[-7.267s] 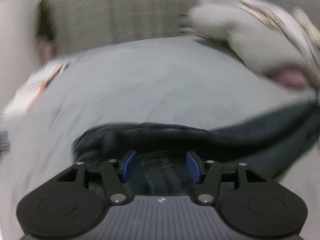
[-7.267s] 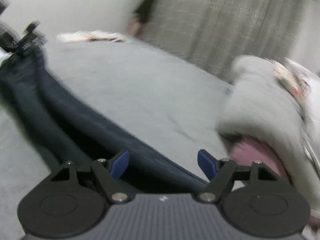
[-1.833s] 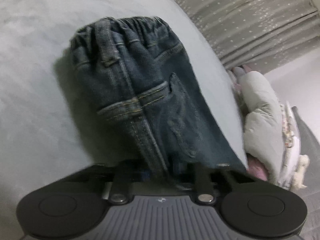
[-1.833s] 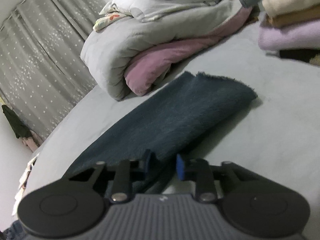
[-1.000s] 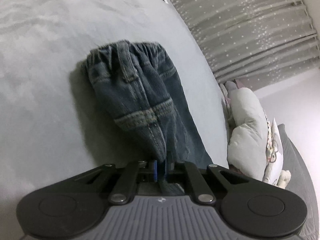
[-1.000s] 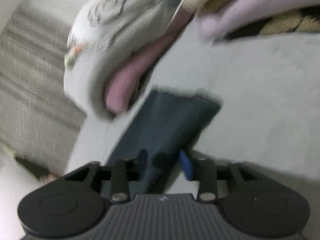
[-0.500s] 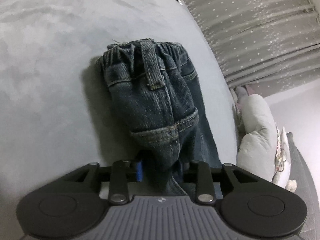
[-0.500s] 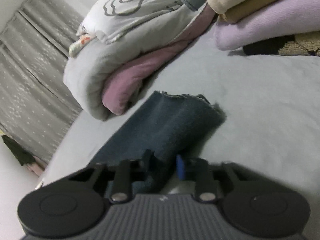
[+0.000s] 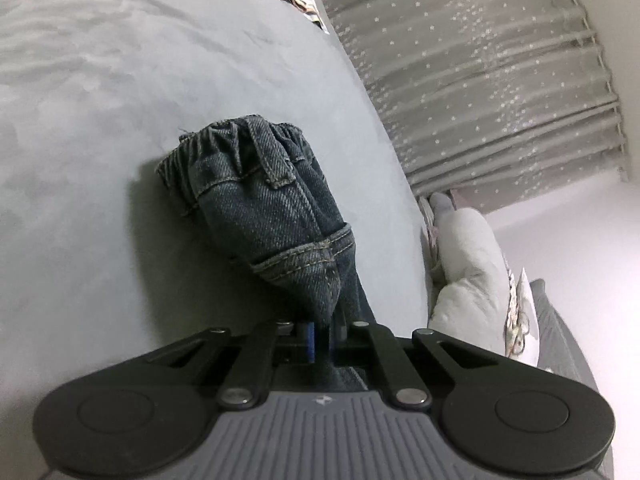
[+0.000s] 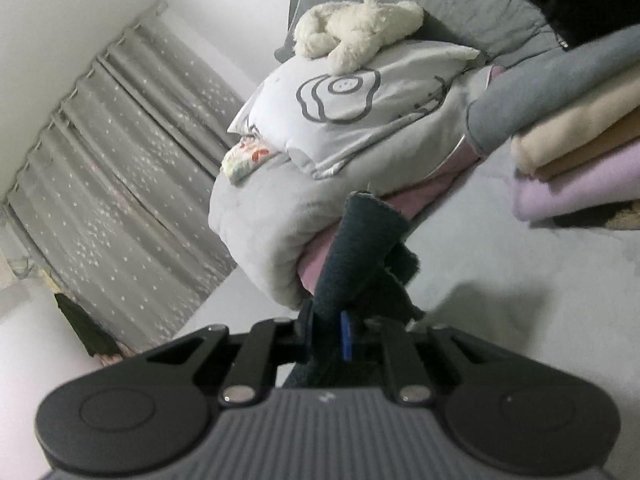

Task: Fold clothes
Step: 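Fold the leg end over toward the waistband and open both grippers, then press the folded jeans flat with both open grippers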

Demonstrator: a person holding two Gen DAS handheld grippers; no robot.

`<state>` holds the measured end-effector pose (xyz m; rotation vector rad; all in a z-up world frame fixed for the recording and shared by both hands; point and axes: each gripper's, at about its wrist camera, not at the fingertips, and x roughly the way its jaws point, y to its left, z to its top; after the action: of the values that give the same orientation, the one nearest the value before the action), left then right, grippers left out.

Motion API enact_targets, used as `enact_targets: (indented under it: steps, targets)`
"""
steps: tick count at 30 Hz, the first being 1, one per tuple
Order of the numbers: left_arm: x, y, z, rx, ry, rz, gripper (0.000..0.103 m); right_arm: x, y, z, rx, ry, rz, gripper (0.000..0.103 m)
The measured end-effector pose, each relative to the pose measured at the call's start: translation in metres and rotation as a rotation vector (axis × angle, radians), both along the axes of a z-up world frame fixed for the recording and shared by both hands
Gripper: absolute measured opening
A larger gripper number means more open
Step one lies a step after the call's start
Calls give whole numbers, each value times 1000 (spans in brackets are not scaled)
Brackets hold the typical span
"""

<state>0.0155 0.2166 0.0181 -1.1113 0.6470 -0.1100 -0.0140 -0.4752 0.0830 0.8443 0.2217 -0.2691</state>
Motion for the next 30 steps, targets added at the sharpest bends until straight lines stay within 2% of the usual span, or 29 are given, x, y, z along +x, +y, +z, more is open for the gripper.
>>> enact_targets:
  steps: [5, 7, 9, 10, 11, 12, 14, 15, 20, 27, 30]
  targets:
    - [-19, 1, -8, 46, 62, -28, 6, -11, -12, -12, 74, 49, 20, 12]
    - [-21, 6, -8, 58, 62, -9, 21, -10, -19, -29, 125, 107, 39, 19]
    - [-23, 10, -2, 95, 37, 26, 46, -14, -31, -52, 216, 175, 1, 33]
    - [-24, 11, 0, 113, 25, 44, 55, -17, -35, -60, 248, 193, -18, 50]
    - [-25, 13, 3, 132, 13, 61, 69, -19, -39, -68, 280, 210, -38, 54]
    - [-26, 15, 6, 150, 0, 79, 73, -22, -43, -74, 308, 213, -49, 55]
    - [-21, 13, 4, 175, 26, 95, 75, -24, -47, -81, 343, 171, -40, 65]
    - [-15, 8, 3, 212, 54, 106, 76, -24, -46, -82, 339, 163, -35, 67]
    - [2, -5, 2, 296, 70, 107, 79, -9, -23, -75, 192, 172, 19, 95]
    - [15, -15, -1, 371, 121, 119, 82, 3, 13, -77, 108, 145, 43, 99]
    - [16, -21, 4, 413, 132, 120, 81, 0, 19, -78, 111, 118, 30, 93]
